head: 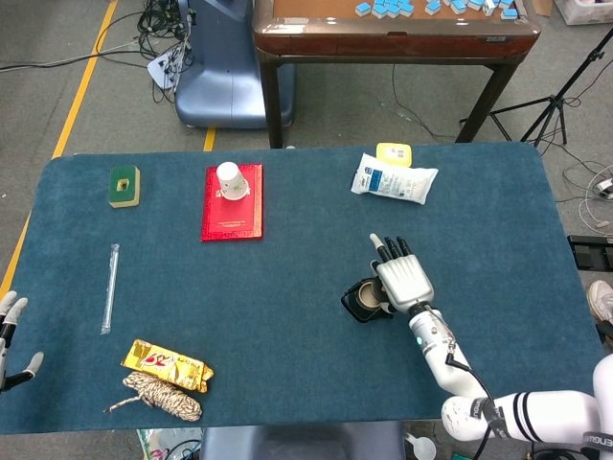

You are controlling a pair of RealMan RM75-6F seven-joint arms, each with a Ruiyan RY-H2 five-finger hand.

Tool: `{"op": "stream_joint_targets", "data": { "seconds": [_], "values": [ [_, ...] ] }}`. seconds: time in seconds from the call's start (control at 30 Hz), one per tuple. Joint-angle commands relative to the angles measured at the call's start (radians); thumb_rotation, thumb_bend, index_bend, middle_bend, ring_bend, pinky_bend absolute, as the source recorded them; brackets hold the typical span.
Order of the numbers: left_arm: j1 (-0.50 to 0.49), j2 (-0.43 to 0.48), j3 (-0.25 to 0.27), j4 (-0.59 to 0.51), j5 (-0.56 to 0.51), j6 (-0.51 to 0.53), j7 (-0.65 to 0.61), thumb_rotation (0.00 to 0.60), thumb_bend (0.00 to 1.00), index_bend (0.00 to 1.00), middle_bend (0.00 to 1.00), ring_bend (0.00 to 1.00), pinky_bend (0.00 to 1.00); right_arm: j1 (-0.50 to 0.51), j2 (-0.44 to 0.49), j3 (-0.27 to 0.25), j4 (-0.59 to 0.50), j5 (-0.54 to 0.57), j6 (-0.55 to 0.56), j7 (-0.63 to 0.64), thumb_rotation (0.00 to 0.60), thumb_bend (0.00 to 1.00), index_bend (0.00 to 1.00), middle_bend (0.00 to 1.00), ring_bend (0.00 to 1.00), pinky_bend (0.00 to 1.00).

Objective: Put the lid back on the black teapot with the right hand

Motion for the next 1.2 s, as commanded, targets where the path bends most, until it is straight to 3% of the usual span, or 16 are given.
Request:
{"op": "stream_joint_targets", "data": {
  "seconds": [0.03,0.83,1.2],
  "values": [
    [-0.001,0.000,-0.001,0.002,0.000,-0.002,-0.001,0.600,0.30,0.00,0.00,0.00,0.00,0.000,-0.003,0.003,0.003,0.001,-0.003,-0.002,0.600,0.19,0.50,0.01,0.00,0.00],
    [0.013,-0.015,0.000,0.044,-0.002,-0.006,-0.037,0.600,0.30,0.00,0.00,0.00,0.00,0.004,-0.037,0.020,0.036,0.019,-0.039,-0.017,0.600,0.18,0.50,0.01,0.00,0.00],
    [0.015,-0.016,-0.002,0.050,0.003,-0.004,-0.043,0.600,0.30,0.00,0.00,0.00,0.00,0.006,-0.037,0.023,0.037,0.036,-0.040,-0.030,0.600,0.18,0.40,0.00,0.00,0.00]
  ]
}}
